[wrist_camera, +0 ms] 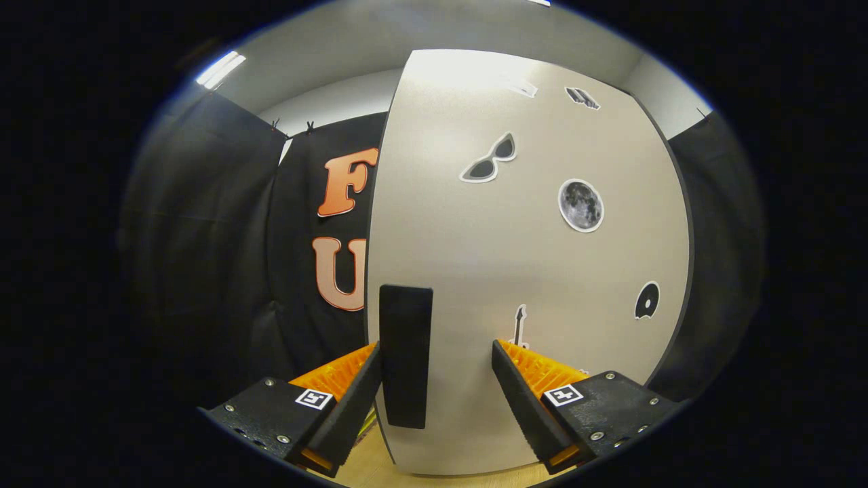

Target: Open the shoe cabinet door, grab the shoes and put them into the shoe cabinet, then close the shoe cabinet door.

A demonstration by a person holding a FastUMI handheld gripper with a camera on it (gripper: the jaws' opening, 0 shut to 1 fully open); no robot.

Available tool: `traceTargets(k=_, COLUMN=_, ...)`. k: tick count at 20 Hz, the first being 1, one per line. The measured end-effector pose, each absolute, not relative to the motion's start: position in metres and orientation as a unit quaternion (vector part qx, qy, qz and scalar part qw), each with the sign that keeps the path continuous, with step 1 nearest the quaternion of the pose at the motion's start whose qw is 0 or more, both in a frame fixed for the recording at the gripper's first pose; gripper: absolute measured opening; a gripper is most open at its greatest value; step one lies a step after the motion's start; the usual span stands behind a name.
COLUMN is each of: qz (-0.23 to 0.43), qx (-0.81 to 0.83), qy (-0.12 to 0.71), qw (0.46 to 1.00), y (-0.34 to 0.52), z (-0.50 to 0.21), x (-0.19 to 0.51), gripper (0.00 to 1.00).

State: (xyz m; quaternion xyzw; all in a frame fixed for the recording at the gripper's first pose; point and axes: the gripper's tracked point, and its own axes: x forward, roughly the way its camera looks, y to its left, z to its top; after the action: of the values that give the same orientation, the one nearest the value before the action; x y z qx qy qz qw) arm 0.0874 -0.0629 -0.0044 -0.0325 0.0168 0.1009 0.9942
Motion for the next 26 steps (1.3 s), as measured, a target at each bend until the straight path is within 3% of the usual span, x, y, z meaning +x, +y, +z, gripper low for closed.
traceTargets(k=26, qz=-0.003, qx=-0.003, qy=0.011, qw=1.0, y=-0.138, z=0.021, x=-0.029, gripper=0.97)
